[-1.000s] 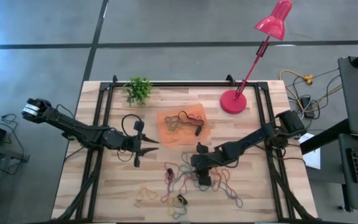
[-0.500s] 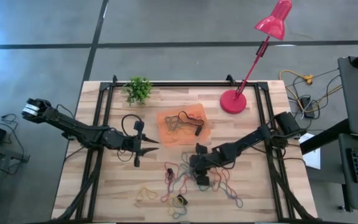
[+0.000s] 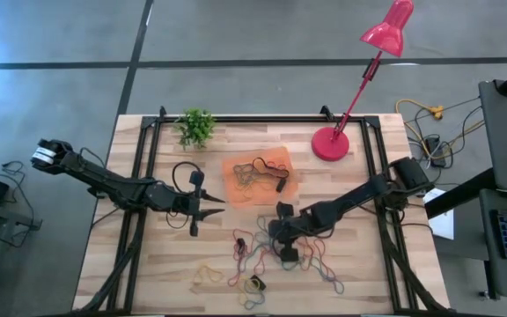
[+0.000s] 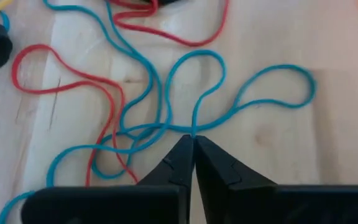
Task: Pick and place rubber bands into bin
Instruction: Put the blue rubber band into the orange bin
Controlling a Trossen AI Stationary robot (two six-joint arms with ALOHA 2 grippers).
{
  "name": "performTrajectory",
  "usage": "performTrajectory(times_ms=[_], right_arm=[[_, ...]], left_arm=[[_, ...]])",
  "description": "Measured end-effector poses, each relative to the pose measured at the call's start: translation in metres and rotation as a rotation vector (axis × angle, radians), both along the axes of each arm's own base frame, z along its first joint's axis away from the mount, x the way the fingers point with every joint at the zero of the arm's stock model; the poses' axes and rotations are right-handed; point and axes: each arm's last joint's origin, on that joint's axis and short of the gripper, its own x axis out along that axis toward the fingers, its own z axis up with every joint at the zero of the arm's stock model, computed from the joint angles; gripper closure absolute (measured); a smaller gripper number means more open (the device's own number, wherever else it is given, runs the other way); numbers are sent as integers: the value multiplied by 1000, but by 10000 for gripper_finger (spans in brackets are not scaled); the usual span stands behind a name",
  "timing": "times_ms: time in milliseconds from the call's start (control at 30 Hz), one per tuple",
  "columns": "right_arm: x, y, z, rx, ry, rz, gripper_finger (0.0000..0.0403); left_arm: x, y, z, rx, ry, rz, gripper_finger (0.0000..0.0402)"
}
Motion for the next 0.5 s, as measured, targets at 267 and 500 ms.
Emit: performTrajectory(times_ms=[267, 500], right_arm=[[-1, -4, 37, -115, -47, 5, 395], [-2, -22, 82, -275, -139, -21, 395]], left_arm=[[0, 0, 1, -2, -7, 0, 310], [0, 0, 2, -7, -22, 0, 310]])
